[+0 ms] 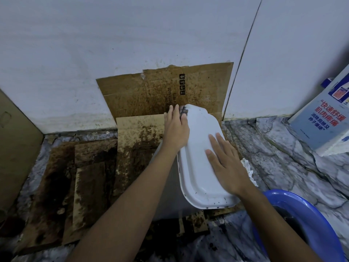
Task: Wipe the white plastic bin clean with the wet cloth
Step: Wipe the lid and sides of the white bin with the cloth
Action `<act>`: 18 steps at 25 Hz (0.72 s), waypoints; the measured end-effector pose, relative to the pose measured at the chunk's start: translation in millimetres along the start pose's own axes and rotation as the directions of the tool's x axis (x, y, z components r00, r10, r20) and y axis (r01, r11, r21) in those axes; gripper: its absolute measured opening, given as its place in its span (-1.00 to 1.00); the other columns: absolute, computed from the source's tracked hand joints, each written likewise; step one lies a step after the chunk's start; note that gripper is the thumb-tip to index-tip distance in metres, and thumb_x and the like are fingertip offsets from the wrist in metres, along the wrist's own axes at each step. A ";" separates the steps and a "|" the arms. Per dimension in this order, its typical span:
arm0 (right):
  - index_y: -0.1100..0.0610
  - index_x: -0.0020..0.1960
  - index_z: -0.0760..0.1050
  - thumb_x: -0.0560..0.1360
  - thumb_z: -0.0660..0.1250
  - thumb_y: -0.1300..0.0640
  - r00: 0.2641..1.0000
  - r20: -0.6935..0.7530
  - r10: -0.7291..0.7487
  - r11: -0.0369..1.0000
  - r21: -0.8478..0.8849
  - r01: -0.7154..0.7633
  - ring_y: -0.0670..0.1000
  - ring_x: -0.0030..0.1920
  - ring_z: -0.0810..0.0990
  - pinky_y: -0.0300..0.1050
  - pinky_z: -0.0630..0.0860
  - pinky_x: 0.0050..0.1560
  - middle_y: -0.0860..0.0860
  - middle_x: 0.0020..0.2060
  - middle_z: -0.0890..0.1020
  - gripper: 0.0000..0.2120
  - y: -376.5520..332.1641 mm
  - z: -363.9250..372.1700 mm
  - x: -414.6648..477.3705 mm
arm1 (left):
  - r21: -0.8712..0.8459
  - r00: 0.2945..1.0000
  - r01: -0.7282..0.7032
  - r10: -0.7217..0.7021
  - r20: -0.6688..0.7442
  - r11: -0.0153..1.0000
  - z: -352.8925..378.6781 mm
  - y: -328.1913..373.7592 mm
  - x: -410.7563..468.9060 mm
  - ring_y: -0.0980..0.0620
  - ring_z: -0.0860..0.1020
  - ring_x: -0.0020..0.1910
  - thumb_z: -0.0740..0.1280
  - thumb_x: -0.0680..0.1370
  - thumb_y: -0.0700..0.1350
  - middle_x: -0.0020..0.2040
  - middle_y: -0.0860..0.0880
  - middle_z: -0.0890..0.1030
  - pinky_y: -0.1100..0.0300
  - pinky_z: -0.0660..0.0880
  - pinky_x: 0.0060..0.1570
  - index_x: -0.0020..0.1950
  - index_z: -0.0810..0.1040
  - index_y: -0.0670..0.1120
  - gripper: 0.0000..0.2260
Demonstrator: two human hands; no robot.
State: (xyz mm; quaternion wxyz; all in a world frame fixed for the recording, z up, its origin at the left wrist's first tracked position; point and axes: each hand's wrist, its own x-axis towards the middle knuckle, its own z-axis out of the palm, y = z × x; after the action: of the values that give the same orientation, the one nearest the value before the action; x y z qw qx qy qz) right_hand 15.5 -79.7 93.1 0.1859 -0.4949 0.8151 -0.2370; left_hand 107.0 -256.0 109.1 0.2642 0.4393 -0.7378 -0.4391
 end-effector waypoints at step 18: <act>-0.31 0.59 -0.17 0.48 -0.24 -0.47 1.000 0.009 -0.011 1.000 -0.012 0.012 0.00 0.62 -0.18 0.23 0.05 0.57 -0.31 0.59 -0.16 -0.30 -7.5 -0.3 -3.9 | -0.027 1.000 -0.018 0.018 -0.004 0.999 3.1 -4.3 -161.5 0.30 -0.27 0.57 -0.01 0.72 0.10 0.57 0.36 -0.19 0.67 -0.32 0.15 0.63 -0.08 0.20 -0.51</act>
State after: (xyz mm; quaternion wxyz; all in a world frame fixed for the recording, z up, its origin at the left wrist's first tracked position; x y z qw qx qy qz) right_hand 22.5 -79.2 97.9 0.1852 -0.5017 0.8128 -0.2310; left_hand 183.0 -113.5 103.2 0.2753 0.4300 -0.7353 -0.4457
